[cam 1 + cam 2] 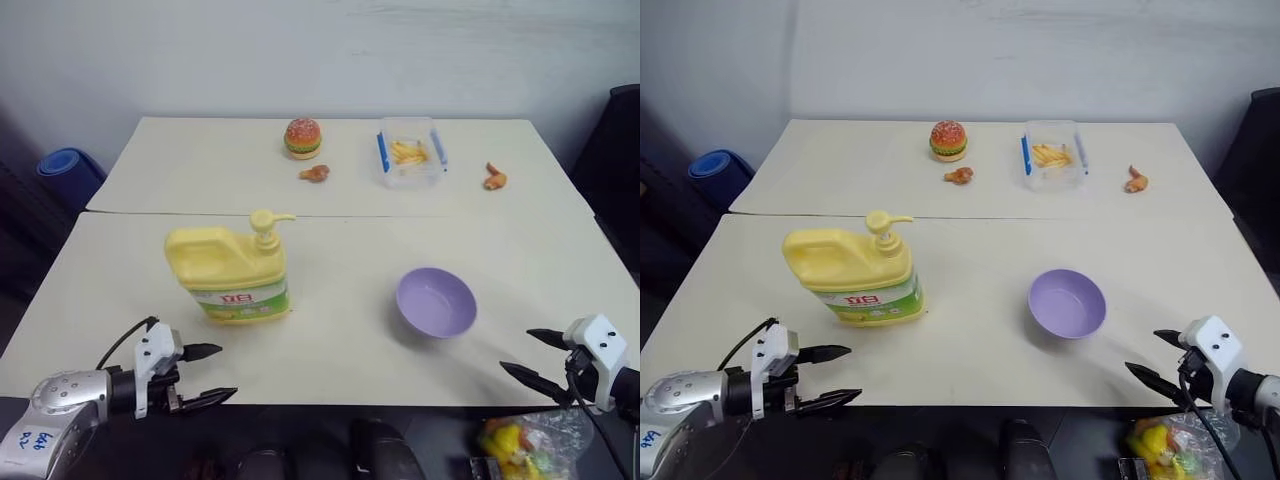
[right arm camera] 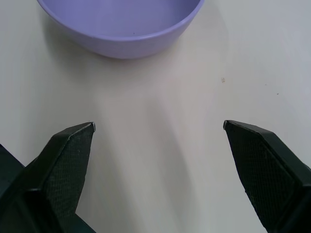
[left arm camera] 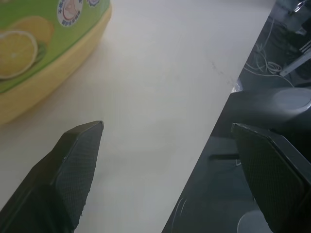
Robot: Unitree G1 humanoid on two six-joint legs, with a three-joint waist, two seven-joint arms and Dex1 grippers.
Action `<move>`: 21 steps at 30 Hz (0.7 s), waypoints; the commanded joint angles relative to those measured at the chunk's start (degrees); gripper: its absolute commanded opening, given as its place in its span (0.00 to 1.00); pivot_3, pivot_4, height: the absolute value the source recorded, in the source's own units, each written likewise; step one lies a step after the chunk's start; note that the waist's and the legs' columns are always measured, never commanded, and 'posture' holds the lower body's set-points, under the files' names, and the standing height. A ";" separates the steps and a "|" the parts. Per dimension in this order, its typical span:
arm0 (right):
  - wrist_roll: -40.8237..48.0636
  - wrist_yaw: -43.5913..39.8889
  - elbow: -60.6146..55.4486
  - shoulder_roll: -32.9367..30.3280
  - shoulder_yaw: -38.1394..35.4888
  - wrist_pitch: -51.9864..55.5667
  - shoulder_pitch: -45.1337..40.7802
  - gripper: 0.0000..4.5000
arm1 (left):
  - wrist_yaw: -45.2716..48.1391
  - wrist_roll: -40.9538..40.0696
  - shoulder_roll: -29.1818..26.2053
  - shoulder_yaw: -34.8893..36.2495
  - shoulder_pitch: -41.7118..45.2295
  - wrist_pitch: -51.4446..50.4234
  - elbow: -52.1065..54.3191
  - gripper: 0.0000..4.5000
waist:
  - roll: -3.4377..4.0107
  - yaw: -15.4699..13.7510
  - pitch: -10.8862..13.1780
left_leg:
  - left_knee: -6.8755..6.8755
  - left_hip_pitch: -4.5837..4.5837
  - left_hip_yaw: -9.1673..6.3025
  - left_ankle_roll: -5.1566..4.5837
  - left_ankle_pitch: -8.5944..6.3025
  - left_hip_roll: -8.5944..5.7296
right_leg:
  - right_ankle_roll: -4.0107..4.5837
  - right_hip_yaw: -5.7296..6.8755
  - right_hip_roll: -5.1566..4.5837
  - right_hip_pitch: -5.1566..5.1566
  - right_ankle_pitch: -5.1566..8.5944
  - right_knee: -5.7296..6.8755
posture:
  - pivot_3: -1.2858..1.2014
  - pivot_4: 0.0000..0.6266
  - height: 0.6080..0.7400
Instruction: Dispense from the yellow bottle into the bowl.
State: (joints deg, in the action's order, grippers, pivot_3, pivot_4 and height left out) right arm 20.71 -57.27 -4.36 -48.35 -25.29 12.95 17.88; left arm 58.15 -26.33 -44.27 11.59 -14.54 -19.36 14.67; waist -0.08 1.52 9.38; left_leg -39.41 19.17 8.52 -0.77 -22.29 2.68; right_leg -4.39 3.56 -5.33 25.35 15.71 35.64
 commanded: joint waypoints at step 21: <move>13.85 0.73 -23.37 -1.60 -13.35 15.65 7.51 0.98 | 13.80 -24.08 -15.53 8.28 8.58 -21.14 15.24 1.00 | -0.08 -0.08 0.12 | -0.02 -0.01 -0.09 0.13 0.08 0.03 | 0.03 -0.14 0.02 -0.02 0.02 0.08 | 0.52 0.24 1.00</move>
State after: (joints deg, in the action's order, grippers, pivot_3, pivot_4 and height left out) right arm 32.09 -55.95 -22.59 -48.38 -36.68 26.75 25.52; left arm 70.54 -46.93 -58.01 16.97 -9.12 -39.45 28.07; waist -0.16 1.43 9.49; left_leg -39.44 19.15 8.44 -0.64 -22.21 2.68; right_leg -4.35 3.42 -5.32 25.33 15.73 35.76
